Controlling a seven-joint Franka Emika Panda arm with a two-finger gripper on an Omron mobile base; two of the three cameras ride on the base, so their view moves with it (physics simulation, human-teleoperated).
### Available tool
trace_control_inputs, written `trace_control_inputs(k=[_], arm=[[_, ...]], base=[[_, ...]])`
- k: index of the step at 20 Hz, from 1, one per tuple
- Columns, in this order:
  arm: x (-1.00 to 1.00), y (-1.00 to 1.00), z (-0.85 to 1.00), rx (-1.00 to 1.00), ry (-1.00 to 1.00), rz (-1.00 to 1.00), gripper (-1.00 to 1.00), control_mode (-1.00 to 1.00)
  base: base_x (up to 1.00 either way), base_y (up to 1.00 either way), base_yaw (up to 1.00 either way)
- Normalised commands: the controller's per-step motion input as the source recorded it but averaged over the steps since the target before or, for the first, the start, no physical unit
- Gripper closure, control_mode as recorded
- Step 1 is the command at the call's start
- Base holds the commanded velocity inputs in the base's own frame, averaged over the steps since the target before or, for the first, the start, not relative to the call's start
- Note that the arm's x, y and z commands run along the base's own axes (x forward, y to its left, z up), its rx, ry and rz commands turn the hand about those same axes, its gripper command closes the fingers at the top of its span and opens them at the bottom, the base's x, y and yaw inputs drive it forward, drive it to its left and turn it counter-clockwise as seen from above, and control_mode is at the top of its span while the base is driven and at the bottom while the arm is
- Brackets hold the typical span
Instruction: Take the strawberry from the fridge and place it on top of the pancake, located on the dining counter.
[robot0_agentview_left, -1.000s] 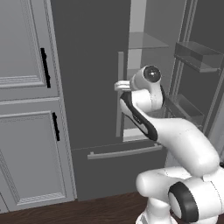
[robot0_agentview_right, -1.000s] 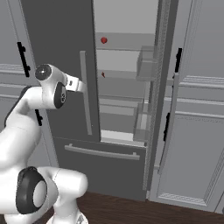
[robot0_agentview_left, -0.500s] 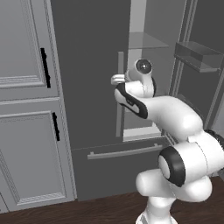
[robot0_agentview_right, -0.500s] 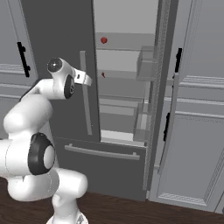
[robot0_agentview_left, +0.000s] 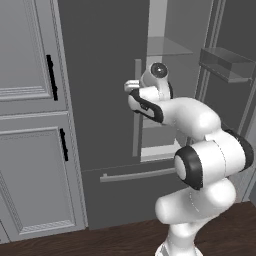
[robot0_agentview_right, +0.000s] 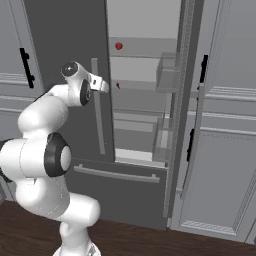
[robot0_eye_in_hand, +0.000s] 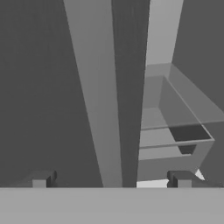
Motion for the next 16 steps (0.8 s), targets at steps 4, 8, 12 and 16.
trace_control_inputs(k=[4,8,12,16], arm=[[0.26,0.06,0.00,-0.04,-0.07,0.00,-1.00,-1.00],[0.49,0.00,0.00,-0.02,-0.05,0.00,-1.00,-1.00],[0.56,0.00,0.00,0.00,-0.01,0.00,-1.00,-1.00],[0.48,0.00,0.00,0.00,-0.01,0.00,-1.00,-1.00]], base=[[0.00,0.00,0.00],[0.00,0.00,0.00],[0.00,0.00,0.00],[0.00,0.00,0.00]])
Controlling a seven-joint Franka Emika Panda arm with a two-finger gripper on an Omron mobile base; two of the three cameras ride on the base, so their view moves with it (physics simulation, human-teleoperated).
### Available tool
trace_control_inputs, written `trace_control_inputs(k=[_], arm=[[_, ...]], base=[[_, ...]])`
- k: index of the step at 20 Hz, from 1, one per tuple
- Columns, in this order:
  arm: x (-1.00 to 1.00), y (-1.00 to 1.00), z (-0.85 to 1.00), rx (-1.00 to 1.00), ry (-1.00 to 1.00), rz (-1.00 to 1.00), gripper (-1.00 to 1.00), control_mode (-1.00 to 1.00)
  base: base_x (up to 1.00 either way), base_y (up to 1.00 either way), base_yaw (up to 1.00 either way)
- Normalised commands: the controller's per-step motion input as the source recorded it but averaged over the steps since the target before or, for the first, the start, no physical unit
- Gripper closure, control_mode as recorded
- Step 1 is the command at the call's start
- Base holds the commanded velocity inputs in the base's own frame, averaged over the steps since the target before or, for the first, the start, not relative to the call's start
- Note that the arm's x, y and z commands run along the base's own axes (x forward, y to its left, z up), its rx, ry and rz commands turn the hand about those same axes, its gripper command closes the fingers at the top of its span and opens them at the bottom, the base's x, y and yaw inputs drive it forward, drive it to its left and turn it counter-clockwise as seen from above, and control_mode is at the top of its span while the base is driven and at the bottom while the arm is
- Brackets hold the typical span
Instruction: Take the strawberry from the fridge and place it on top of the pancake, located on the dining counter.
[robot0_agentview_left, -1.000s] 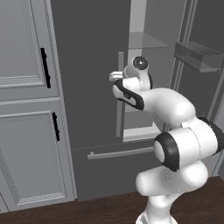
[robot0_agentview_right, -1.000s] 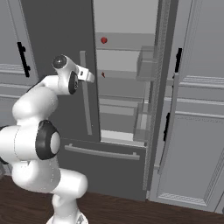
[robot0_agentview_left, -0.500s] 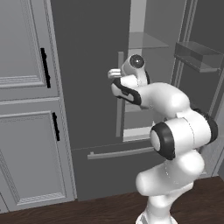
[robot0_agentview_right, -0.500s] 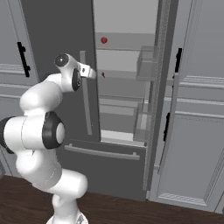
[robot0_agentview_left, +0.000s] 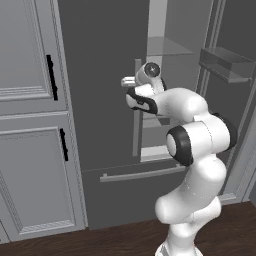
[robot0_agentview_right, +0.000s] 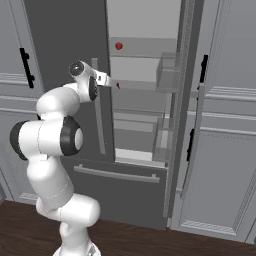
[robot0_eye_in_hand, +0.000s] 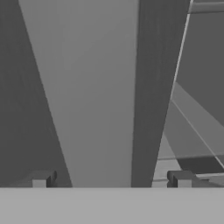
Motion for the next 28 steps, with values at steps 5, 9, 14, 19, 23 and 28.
trace_control_inputs(k=[5,9,14,19,23,28], arm=[[0.39,0.00,0.00,0.00,-0.07,0.00,-1.00,-1.00],[0.53,0.00,0.00,0.00,-0.01,0.00,-1.00,-1.00],[0.13,0.06,0.00,0.00,-0.01,0.00,1.00,-1.00],[-0.24,0.07,0.00,0.00,0.00,-0.04,1.00,-1.00],[-0.66,0.06,0.00,0.00,0.00,-0.13,1.00,-1.00],[-0.87,0.15,-0.01,0.00,0.00,-0.20,1.00,-1.00]], base=[[0.00,0.00,0.00],[0.00,0.00,0.00],[0.00,0.00,0.00],[0.00,0.00,0.00],[0.00,0.00,0.00],[0.00,0.00,0.00]])
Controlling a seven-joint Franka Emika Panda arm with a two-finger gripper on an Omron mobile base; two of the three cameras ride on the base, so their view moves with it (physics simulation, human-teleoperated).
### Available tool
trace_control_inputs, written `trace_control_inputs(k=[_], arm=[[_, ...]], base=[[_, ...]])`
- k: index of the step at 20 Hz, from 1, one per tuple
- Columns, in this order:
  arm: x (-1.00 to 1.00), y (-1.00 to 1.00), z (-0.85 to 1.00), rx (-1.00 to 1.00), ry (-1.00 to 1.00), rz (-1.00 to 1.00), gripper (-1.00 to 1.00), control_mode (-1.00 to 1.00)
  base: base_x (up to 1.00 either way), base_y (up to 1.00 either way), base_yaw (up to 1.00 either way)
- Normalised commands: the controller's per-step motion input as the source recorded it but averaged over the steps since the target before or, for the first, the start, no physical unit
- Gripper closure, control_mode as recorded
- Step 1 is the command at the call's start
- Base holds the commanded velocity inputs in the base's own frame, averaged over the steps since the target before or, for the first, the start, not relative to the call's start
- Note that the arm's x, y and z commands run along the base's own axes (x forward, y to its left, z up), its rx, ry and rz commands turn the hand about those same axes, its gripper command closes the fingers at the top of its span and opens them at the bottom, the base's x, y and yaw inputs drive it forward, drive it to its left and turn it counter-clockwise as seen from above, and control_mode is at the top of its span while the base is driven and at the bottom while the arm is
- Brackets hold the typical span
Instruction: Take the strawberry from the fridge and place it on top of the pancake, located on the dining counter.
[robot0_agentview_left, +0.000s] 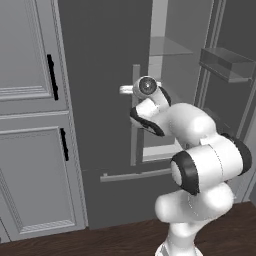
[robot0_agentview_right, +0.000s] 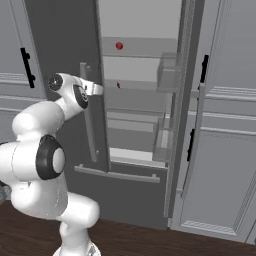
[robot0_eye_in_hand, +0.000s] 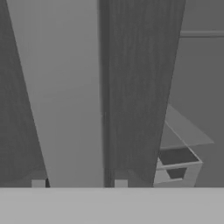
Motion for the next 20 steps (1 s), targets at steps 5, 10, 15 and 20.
trace_control_inputs(k=[5,10,15,20], arm=[[-0.93,0.25,-0.01,0.00,0.01,-0.23,1.00,-1.00],[-0.84,0.42,-0.03,0.00,0.05,-0.24,1.00,-1.00],[-0.62,0.58,-0.09,0.00,0.04,-0.19,1.00,-1.00],[-0.39,0.67,-0.06,-0.03,0.00,-0.09,-1.00,-1.00]], base=[[0.00,0.00,0.00],[0.00,0.00,0.00],[0.00,0.00,0.00],[0.00,0.00,0.00]])
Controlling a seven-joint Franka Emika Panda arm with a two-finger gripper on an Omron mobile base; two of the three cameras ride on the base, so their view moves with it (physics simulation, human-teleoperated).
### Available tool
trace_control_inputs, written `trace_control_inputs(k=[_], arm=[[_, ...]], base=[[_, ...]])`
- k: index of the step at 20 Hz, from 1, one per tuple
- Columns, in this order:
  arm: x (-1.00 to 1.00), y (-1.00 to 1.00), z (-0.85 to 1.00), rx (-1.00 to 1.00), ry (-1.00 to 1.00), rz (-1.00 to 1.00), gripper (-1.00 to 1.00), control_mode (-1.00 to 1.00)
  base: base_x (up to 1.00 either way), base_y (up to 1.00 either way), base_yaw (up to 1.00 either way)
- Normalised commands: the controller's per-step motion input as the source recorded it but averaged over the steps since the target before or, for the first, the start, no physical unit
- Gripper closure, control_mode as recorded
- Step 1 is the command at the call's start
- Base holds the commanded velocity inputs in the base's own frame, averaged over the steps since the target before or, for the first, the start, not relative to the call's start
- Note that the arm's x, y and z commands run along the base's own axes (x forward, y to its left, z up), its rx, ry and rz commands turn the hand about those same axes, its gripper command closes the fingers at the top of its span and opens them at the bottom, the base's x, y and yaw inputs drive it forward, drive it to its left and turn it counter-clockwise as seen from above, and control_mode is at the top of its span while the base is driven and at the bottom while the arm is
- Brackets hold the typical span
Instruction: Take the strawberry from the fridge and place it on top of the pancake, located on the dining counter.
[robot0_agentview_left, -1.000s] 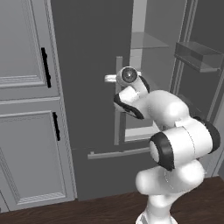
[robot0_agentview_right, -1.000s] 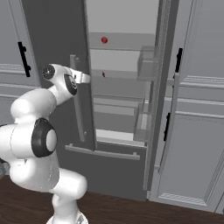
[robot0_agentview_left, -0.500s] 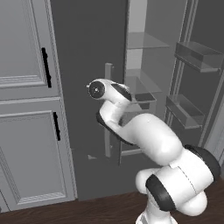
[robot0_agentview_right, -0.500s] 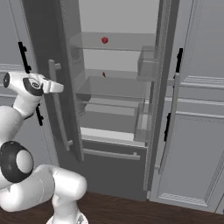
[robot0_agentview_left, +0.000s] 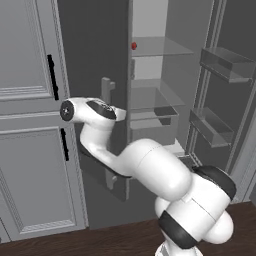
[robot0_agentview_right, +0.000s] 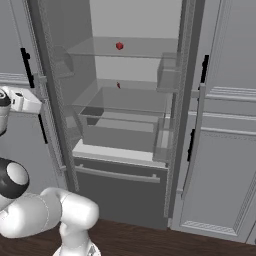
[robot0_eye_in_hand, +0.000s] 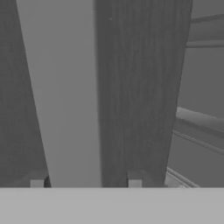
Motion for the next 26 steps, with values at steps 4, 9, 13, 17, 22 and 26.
trace_control_inputs(k=[4,9,13,17,22,26], arm=[[0.08,0.00,-0.18,0.01,0.00,0.00,-1.00,-1.00],[0.12,0.37,-0.02,0.00,0.02,0.00,-1.00,-1.00],[-0.14,0.34,0.00,0.01,0.04,0.01,-1.00,-1.00],[-0.75,0.00,0.00,0.08,0.00,0.00,-1.00,-1.00],[-0.95,-0.29,0.00,0.17,0.00,0.01,-1.00,-1.00],[-0.45,-0.78,0.00,0.33,0.15,0.10,-1.00,-1.00]], base=[[0.00,0.00,0.00],[0.00,0.00,0.00],[0.00,0.00,0.00],[0.00,0.00,0.00],[0.00,0.00,0.00],[0.00,0.00,0.00]])
